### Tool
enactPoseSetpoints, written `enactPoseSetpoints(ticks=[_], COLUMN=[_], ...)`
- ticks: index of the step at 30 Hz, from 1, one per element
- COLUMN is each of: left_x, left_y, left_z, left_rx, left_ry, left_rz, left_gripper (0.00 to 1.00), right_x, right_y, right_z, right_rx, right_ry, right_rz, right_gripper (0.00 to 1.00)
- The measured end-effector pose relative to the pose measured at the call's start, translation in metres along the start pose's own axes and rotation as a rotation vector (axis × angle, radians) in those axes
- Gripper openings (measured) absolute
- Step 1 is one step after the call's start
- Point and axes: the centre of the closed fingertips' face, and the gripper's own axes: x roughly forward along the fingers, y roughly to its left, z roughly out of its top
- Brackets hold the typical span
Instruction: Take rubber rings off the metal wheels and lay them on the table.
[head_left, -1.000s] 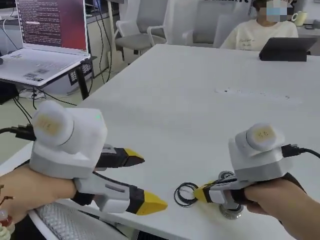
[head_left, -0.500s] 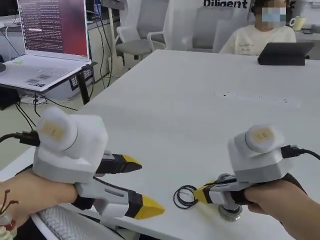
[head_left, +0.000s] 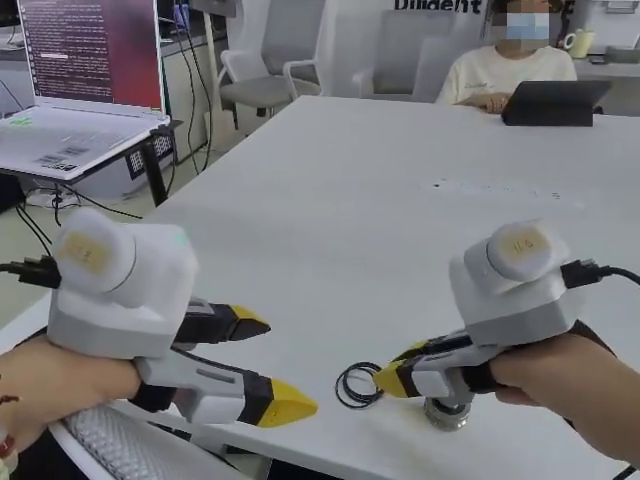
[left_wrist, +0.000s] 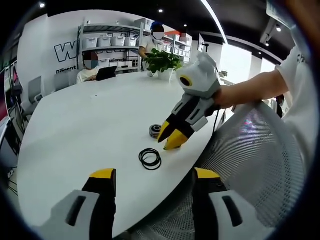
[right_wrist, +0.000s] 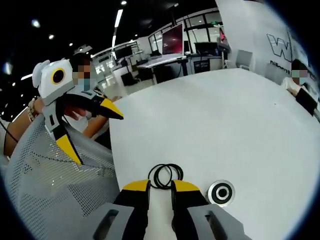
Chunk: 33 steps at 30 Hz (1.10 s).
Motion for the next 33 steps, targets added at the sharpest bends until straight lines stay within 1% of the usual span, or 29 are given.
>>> enactPoseSetpoints(ticks=[4, 7, 10, 12, 14, 15, 17, 20, 22, 24, 25, 28, 30, 33], left_x=[0.001, 0.001, 0.002, 0.003, 0.004, 0.004, 0.004, 0.004, 0.005, 0.005, 0.005, 0.005, 0.005, 0.006], left_y=[-0.001, -0.003, -0.007, -0.009, -0.01, -0.011, -0.013, -0.014, -0.016, -0.016, -0.015, -0.014, -0.013, -0.015], left_z=[0.001, 0.002, 0.004, 0.006, 0.006, 0.006, 0.006, 0.008, 0.008, 0.008, 0.007, 0.007, 0.007, 0.007], left_rx=[-0.01, -0.013, -0.023, -0.026, -0.028, -0.032, -0.038, -0.042, -0.047, -0.055, -0.065, -0.077, -0.077, -0.071], left_ry=[-0.009, -0.017, -0.026, -0.036, -0.039, -0.041, -0.042, -0.051, -0.054, -0.053, -0.053, -0.056, -0.056, -0.053], left_rz=[-0.006, -0.015, -0.028, -0.037, -0.042, -0.044, -0.049, -0.055, -0.061, -0.062, -0.06, -0.058, -0.057, -0.066], left_gripper=[0.59, 0.61, 0.63, 0.66, 0.68, 0.68, 0.68, 0.69, 0.71, 0.72, 0.75, 0.8, 0.81, 0.84], right_x=[-0.016, -0.029, -0.048, -0.057, -0.069, -0.076, -0.087, -0.098, -0.106, -0.114, -0.118, -0.128, -0.134, -0.139], right_y=[0.008, 0.011, 0.012, 0.014, 0.014, 0.015, 0.016, 0.013, 0.01, 0.003, 0.001, -0.003, -0.005, -0.01], right_z=[0.007, 0.008, 0.011, 0.011, 0.015, 0.019, 0.019, 0.014, 0.009, 0.004, 0.001, -0.002, -0.005, -0.012], right_rx=[-0.016, -0.038, -0.094, -0.105, -0.097, -0.071, -0.037, -0.043, -0.08, -0.1, -0.102, -0.08, -0.066, -0.068], right_ry=[-0.02, -0.021, -0.043, -0.056, -0.102, -0.143, -0.178, -0.191, -0.199, -0.21, -0.217, -0.254, -0.269, -0.277], right_rz=[0.02, 0.021, 0.012, 0.008, 0.009, 0.021, 0.032, 0.017, -0.002, -0.04, -0.05, -0.066, -0.075, -0.1], right_gripper=[0.19, 0.21, 0.28, 0.35, 0.4, 0.41, 0.45, 0.53, 0.59, 0.67, 0.7, 0.76, 0.79, 0.85])
